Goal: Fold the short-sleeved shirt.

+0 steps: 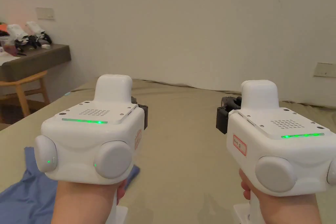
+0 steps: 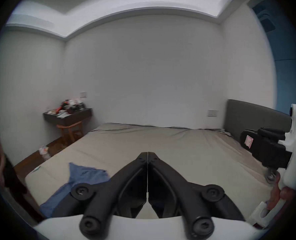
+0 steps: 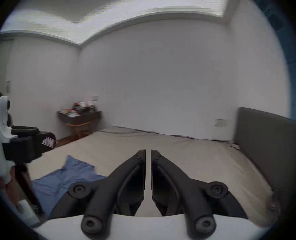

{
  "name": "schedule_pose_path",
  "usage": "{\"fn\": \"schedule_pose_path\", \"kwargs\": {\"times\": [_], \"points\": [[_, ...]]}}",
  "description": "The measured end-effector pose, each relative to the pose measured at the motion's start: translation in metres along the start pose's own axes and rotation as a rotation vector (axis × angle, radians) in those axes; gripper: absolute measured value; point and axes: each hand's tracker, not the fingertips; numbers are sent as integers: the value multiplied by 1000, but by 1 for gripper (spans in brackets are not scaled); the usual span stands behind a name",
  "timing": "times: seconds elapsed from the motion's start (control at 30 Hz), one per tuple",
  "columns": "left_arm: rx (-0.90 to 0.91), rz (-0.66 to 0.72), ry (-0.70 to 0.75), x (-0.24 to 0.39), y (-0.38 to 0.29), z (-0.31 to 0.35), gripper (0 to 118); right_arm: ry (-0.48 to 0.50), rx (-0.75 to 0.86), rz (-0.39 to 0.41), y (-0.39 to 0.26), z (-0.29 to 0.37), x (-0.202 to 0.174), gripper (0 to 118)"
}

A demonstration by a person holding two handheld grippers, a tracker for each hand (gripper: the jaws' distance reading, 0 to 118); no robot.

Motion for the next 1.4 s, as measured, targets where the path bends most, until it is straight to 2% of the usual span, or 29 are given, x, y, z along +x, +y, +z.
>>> {"fn": "schedule_pose_path", "kwargs": {"times": [0.17, 0.23, 0.3, 0.57, 0.83, 1.07, 1.1, 1.13, 1.17, 1.2, 1.3, 1.4], "points": [[-56, -52, 241, -75, -14, 13, 0, 275, -51, -66, -8, -34, -102, 9], [-81, -39, 255, -92, -20, 12, 0, 316, -68, -52, -14, -38, -125, 9], [-96, -19, 244, -101, -24, 4, 0, 310, -72, -35, -21, -39, -134, 9], [-156, 5, 134, -77, -55, -62, 0, 233, -141, -19, -44, -62, -102, 9], [-340, -29, 6, -59, -122, -188, 0, 157, -227, -23, -74, -109, -75, 9], [-526, -67, 0, -61, -205, -296, 2, 142, -284, -29, -94, -163, -72, 9], [-556, -95, 21, -60, -218, -309, 4, 148, -288, -30, -97, -168, -73, 9], [-555, -115, 42, -59, -229, -316, 32, 153, -292, -28, -99, -171, -72, 9], [-568, -149, 52, -58, -243, -326, 86, 159, -297, -22, -101, -173, -71, 9], [-614, -164, 50, -58, -254, -333, 118, 159, -302, -14, -104, -174, -70, 9], [-591, -208, 88, -57, -260, -344, 118, 157, -318, -5, -111, -178, -64, 9], [-683, -233, 113, -59, -296, -356, 118, 149, -331, -12, -115, -180, -61, 9]]}}
